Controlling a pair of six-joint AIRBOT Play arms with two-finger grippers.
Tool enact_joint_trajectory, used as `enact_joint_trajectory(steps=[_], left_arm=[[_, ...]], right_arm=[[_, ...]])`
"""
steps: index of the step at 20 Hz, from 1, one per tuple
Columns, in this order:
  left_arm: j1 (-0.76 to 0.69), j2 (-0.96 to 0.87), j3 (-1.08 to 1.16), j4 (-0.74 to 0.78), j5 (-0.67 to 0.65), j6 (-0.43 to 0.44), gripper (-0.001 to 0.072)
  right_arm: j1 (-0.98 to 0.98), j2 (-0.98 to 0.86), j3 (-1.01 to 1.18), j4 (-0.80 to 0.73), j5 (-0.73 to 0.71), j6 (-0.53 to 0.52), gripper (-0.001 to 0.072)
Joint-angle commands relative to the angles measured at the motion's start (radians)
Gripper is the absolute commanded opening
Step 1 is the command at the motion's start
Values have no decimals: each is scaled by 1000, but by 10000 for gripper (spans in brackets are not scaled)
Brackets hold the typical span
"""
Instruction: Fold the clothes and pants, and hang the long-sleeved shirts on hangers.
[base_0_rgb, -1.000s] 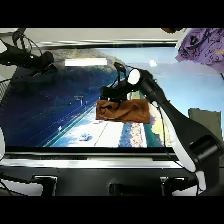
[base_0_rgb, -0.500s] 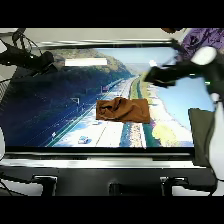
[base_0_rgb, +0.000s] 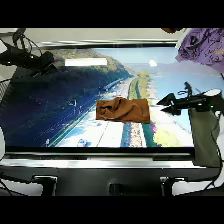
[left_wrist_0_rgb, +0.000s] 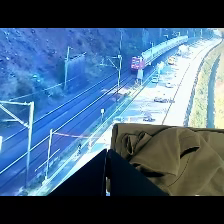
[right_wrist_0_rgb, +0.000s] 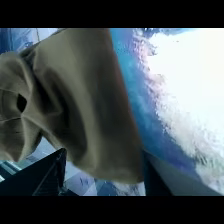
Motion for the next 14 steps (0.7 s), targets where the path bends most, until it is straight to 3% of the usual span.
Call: enact_joint_trajectory(steps=[1,10,12,14], left_arm=[[1,0,0,0,0,0,14],[-18,-1,0,0,1,0,14],[-18,-1,0,0,1,0,14],[-18,-1,0,0,1,0,14]], right_arm=[[36,-85,-34,60,-58,-70,488],[141,-134,-34,68,-177,-97,477],[167,-134,-34,68,-186,-101,368],[183,-132,-23,72,-177,-103,123]])
